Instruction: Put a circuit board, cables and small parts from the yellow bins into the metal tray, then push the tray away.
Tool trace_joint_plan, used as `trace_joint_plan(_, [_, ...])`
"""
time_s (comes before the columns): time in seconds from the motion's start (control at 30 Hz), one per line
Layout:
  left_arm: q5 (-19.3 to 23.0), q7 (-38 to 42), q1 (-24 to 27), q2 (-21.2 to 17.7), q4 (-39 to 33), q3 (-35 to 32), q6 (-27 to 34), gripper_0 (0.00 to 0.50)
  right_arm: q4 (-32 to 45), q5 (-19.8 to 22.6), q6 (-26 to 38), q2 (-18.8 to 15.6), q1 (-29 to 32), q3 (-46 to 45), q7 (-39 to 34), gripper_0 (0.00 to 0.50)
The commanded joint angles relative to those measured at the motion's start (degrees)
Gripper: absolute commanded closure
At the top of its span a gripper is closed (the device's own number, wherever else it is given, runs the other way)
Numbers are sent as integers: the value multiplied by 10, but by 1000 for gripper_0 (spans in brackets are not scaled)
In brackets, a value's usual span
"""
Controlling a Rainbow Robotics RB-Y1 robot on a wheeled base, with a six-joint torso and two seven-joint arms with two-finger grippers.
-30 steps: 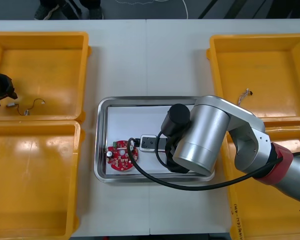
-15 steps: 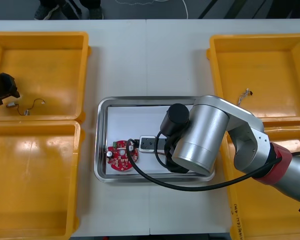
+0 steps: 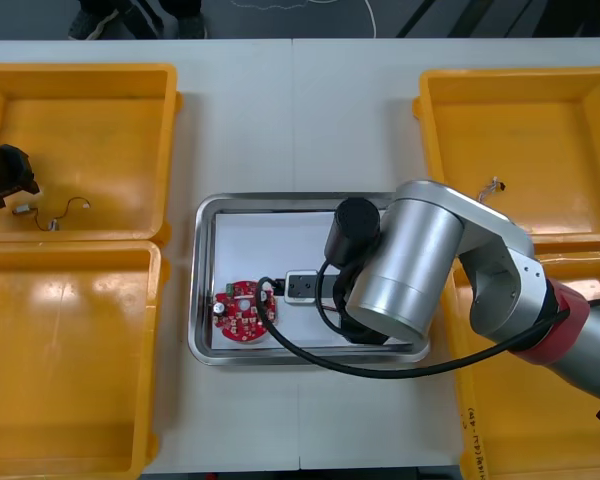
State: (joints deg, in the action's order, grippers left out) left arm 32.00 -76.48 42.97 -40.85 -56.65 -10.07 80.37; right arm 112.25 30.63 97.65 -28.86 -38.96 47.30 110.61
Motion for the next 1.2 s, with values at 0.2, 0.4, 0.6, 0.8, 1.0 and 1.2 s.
trace_joint_plan(0.2, [-7, -56, -16, 7, -5, 6, -21, 0, 31, 21, 74, 1, -18, -164, 28, 0])
trace_joint_plan(0.4, [-7, -61, -25, 15, -5, 6, -30, 0, 31, 36, 105, -12, -18, -268, 41, 0])
trace_joint_plan(0.6, [-7, -64, -28, 16, -5, 6, -29, 0, 31, 51, 124, -18, -26, -377, 50, 0])
trace_joint_plan(0.8, [-6, -66, -29, 17, -5, 6, -27, 0, 31, 48, 124, -38, -27, -451, 64, 0])
trace_joint_plan(1.0, [-9, -61, -32, 22, -5, 6, -20, 137, 6, 39, 124, -58, -28, -498, 73, 0])
trace_joint_plan(1.2, [-12, -63, -32, 25, -5, 6, -20, 500, -48, 8, 124, -66, -29, -529, 83, 0])
